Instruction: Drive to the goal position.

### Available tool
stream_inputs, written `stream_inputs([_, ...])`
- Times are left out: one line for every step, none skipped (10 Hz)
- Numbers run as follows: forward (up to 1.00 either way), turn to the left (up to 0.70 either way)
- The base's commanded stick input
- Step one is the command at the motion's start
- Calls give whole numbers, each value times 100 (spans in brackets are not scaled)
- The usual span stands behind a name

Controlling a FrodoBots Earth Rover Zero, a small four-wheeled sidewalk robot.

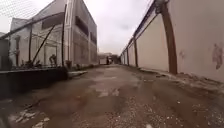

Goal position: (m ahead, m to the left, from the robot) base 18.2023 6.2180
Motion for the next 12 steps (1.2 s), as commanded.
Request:
stream_inputs([85,0])
stream_inputs([85,0])
stream_inputs([85,0])
stream_inputs([85,0])
stream_inputs([85,0])
stream_inputs([85,0])
stream_inputs([85,0])
stream_inputs([85,0])
stream_inputs([85,0])
stream_inputs([85,0])
stream_inputs([85,0])
stream_inputs([85,0])
